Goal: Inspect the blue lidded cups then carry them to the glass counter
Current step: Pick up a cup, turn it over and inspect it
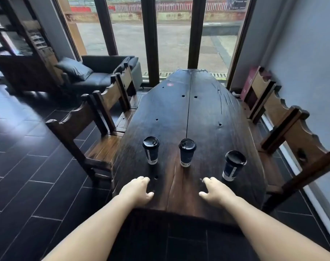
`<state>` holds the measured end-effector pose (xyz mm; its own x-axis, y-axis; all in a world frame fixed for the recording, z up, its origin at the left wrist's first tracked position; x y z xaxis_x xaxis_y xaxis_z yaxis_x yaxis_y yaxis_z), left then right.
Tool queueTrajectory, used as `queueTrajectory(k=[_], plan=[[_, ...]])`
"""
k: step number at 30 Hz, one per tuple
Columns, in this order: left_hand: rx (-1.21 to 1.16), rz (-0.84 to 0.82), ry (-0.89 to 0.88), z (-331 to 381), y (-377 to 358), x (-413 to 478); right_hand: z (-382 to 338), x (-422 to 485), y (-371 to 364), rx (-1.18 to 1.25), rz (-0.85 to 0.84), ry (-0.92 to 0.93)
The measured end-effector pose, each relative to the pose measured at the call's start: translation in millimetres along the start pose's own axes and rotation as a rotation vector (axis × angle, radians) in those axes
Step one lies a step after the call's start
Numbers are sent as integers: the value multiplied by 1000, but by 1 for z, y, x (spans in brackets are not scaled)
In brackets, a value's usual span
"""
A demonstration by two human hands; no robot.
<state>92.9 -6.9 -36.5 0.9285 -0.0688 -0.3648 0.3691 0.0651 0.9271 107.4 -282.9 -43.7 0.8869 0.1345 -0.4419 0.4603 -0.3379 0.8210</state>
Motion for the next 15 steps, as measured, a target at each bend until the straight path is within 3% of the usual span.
queueTrajectory(k=[10,15], plan=[[-183,-39,55,-64,-2,81,-86,102,-24,178,-97,16],[-388,-119,53,-94,-17,147,-127,165,-28,402,-75,-29]])
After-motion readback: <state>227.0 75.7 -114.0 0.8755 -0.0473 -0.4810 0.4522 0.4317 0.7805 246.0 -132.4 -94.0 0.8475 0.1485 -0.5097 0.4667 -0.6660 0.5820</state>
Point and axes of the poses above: each hand's wrist, its own x-axis towards the middle knuckle, its own y-axis out of the back of the hand, z = x × y, the point moved 10 cm from there along x, towards the middle knuckle, and after that the axes turned 8 degrees about x, right-handed, at the moved point
